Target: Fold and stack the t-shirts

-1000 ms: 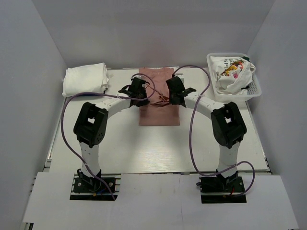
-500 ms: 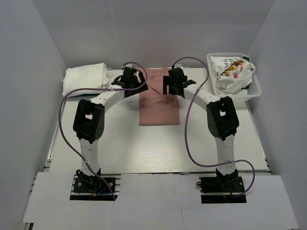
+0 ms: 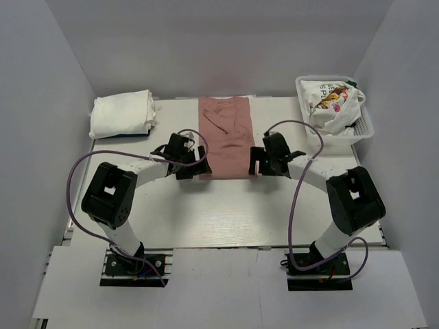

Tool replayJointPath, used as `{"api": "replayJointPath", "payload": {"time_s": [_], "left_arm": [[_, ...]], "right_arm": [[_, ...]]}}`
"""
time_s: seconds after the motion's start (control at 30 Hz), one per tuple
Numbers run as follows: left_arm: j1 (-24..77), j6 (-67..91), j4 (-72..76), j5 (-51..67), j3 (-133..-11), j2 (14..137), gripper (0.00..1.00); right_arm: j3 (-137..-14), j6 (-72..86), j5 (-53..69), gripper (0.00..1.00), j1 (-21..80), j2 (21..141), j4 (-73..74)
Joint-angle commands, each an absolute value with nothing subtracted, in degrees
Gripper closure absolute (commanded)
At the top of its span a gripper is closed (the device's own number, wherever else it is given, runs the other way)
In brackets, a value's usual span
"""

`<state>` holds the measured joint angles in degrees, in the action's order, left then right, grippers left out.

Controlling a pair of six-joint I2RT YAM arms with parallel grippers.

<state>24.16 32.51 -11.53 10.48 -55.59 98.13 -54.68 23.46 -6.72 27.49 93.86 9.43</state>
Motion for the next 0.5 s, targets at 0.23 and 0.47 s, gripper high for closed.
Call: {"api": "replayJointPath", "payload": {"time_s": [0.23, 0.47], "left_arm": [[24.17, 32.61, -6.77, 13.71, -53.53, 99.93, 0.3], [24.17, 32.61, -5.81, 13.71, -52.3, 99.93, 0.65]], "right_arm": [[-51.06, 25.75, 2.81, 0.26, 26.37, 96.15, 1.85], [-50.45, 25.75, 5.62, 0.64, 26.19, 97.38, 0.7]]}}
